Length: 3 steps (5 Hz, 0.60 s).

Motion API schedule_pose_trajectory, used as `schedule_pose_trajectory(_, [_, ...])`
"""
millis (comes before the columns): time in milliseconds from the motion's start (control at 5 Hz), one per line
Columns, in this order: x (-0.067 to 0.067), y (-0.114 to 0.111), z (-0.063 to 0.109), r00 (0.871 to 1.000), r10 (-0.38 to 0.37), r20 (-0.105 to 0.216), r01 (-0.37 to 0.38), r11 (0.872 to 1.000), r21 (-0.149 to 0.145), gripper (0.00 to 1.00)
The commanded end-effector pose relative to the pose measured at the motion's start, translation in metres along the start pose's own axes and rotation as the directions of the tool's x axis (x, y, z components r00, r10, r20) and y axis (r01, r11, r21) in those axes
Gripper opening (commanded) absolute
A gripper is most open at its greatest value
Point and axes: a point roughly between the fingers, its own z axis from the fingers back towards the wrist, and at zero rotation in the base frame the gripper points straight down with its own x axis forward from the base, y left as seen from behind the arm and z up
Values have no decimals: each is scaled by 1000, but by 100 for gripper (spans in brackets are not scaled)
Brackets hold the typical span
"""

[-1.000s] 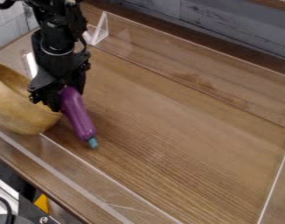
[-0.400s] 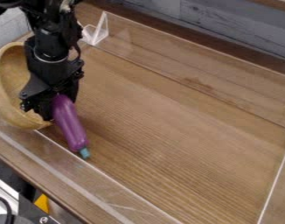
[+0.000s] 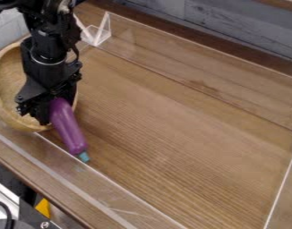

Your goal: Put the purple eggplant in the brown bowl

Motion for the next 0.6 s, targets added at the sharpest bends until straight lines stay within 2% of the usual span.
schedule_pose_trajectory(0, [6, 1, 13, 999, 22, 30, -21, 999, -36, 0])
schedule_pose_trajectory(400, [3, 4, 13, 999, 30, 28, -29, 999, -27, 0])
